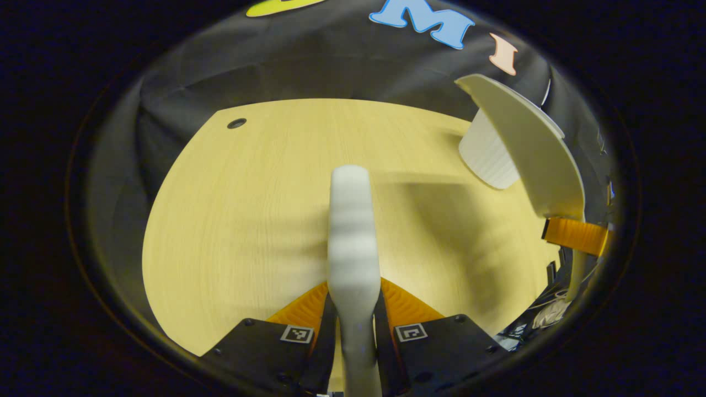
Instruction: Pick up the small broom and dustpan from the desktop, sweep the trash into the dustpan with the broom, and then empty the trash into the garbage bin.
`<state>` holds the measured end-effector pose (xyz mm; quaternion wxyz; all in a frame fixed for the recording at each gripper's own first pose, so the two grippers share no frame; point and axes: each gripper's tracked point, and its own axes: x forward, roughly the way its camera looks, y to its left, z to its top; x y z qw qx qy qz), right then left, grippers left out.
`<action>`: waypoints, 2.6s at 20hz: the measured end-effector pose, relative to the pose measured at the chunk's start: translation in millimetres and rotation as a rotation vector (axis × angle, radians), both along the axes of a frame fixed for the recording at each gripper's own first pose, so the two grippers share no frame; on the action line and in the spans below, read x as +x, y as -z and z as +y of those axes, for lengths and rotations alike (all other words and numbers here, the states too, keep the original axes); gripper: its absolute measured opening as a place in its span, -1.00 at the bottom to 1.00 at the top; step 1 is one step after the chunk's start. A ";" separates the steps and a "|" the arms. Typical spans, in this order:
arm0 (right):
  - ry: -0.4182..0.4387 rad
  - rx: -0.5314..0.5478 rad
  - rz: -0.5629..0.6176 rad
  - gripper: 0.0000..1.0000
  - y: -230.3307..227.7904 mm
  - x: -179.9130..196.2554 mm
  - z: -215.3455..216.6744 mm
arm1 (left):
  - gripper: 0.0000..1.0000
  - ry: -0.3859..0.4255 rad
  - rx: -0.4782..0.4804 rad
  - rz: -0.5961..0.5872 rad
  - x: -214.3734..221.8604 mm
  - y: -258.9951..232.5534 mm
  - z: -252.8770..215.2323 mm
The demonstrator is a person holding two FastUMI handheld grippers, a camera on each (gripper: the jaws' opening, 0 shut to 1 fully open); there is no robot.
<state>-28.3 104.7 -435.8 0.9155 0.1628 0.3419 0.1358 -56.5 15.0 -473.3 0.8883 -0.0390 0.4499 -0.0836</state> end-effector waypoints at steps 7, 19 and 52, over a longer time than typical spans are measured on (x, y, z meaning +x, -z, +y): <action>0.067 -0.154 0.138 -0.37 58.2 -14.2 4.0 | -0.24 -0.027 0.015 0.037 1.1 3.8 1.1; 0.049 -0.234 0.214 -0.37 57.4 -15.2 -1.0 | -0.17 -0.077 -0.010 0.084 1.7 -16.7 -1.0; 0.082 -0.318 -0.149 0.94 -76.8 0.3 -50.7 | 0.93 -0.206 0.033 -0.348 -1.6 -184.5 40.2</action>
